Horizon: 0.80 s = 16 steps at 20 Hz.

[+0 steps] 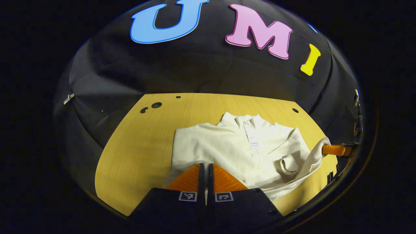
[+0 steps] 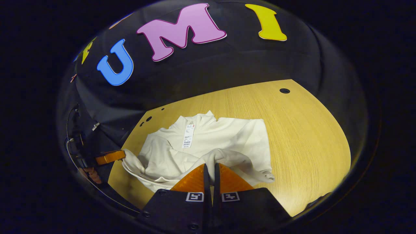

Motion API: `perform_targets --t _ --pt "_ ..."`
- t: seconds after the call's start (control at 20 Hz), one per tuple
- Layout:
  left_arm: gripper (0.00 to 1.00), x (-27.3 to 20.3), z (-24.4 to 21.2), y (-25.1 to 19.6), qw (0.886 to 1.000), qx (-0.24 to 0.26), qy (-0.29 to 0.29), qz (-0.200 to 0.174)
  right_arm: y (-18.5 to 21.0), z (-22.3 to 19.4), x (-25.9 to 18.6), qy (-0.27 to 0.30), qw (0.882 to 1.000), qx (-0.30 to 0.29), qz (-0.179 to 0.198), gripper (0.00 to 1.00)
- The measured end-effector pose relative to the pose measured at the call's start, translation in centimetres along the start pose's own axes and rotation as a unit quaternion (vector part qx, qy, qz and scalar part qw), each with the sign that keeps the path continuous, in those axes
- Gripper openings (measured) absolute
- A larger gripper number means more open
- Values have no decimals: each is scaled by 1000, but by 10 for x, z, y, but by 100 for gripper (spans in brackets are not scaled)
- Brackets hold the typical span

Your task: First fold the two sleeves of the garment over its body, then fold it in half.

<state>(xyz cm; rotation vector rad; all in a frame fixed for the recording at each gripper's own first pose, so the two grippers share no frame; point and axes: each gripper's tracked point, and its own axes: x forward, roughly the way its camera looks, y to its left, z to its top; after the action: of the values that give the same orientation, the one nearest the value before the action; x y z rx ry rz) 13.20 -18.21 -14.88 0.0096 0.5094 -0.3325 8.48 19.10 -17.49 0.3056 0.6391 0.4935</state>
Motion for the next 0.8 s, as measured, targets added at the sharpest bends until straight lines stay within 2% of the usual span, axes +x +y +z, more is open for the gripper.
perform_targets --t 0.2,0.55,0.8 --pt "6 43 22 14 1000 -10 3 16 -12 3 40 12 1000 21 -18 5" --pt "6 96 -7 26 998 2 47 39 -24 -23 94 65 996 42 -48 5" --pt "6 116 -24 22 996 26 68 48 -28 -37 110 97 991 67 -59 7"
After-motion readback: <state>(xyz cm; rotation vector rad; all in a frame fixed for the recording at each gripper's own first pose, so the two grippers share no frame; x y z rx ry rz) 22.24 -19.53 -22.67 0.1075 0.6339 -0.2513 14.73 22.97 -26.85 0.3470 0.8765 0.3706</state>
